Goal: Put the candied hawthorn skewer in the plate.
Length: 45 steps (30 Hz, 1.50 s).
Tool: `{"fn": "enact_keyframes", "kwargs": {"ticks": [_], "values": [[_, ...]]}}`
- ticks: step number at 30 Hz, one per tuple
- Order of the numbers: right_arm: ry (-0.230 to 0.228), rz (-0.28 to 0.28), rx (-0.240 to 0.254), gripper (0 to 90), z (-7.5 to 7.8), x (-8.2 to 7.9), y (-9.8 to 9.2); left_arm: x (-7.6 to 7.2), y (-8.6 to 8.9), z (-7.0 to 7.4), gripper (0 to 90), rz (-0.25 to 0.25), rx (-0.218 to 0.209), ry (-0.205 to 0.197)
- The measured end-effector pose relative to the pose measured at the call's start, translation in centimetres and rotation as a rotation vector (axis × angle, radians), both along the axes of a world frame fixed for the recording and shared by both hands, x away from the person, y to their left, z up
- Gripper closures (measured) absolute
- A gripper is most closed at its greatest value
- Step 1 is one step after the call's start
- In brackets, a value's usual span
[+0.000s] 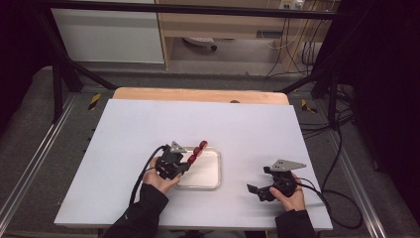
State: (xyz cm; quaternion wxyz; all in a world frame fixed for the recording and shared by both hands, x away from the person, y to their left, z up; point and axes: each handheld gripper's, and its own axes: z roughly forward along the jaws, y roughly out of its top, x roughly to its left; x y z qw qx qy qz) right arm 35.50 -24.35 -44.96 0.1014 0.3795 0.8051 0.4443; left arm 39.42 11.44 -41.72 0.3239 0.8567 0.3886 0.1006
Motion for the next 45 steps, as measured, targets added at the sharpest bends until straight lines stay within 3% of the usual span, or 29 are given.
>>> {"fn": "enact_keyframes", "kwargs": {"ticks": [8,19,32,37,42,45], "values": [[-0.003,0.003,0.006,0.5,0.0,0.0,0.0,-0.3,-0.6,-0.5,88.2,-0.018,0.067,0.030],[-0.004,0.001,0.008,0.6,0.0,0.0,0.0,-0.2,-1.2,-1.2,88.1,0.005,0.119,0.043],[-0.004,-0.002,0.011,0.5,0.0,0.0,0.0,-0.2,-1.3,-1.2,86.0,0.011,0.115,0.043],[-0.010,-0.006,0.020,0.5,0.1,0.0,0.0,-0.2,-0.8,-1.0,73.9,0.004,0.107,0.030],[-0.012,-0.010,0.018,0.5,0.2,0.0,-0.1,-0.4,0.3,-0.2,49.0,-0.045,0.053,-0.016],[-0.011,-0.012,0.021,0.5,0.2,0.0,-0.1,-0.7,1.4,0.5,38.9,-0.061,0.011,-0.040]]}}
